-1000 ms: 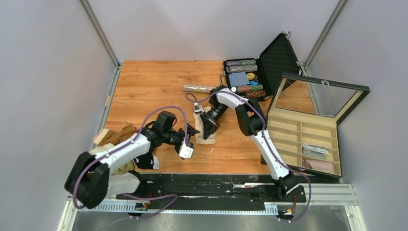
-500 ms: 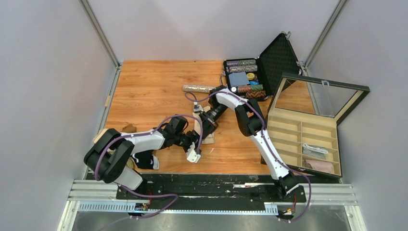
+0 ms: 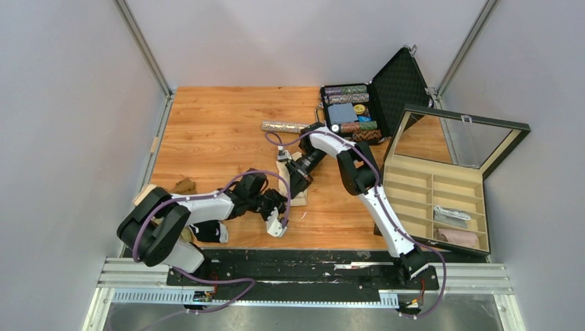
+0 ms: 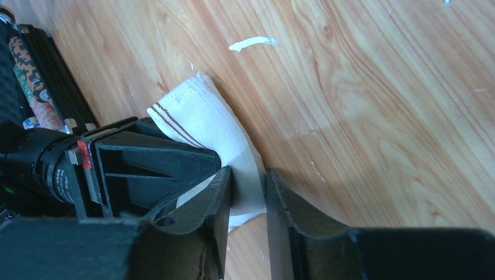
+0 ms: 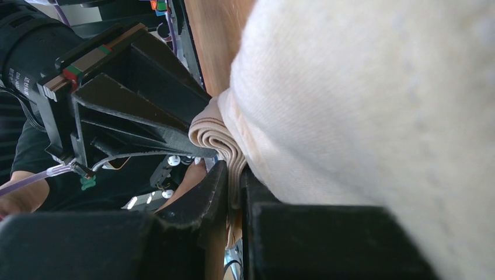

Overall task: Roll the underwear
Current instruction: Roll the underwear to the center of the board.

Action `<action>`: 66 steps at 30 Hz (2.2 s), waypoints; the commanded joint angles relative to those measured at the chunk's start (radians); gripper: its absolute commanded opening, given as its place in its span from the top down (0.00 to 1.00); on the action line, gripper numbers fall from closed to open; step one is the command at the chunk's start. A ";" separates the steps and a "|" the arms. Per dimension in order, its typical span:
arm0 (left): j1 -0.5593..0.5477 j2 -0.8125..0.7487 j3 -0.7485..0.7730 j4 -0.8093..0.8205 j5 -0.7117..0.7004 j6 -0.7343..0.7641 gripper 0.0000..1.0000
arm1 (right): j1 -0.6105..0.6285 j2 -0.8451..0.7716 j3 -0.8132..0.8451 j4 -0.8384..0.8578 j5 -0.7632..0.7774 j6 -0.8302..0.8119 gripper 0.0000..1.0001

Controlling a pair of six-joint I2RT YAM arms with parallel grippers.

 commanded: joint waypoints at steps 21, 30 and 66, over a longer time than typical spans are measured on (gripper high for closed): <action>-0.020 0.261 0.392 -0.457 -0.200 -0.190 1.00 | -0.129 -0.332 -0.054 0.325 0.161 0.083 0.00; 0.025 0.361 0.660 -0.756 -0.070 -0.287 1.00 | -0.331 -1.056 -0.815 1.303 0.392 0.244 0.00; 0.186 0.570 1.045 -1.109 0.183 -0.319 1.00 | 0.158 -0.963 -1.568 2.348 0.550 -0.444 0.46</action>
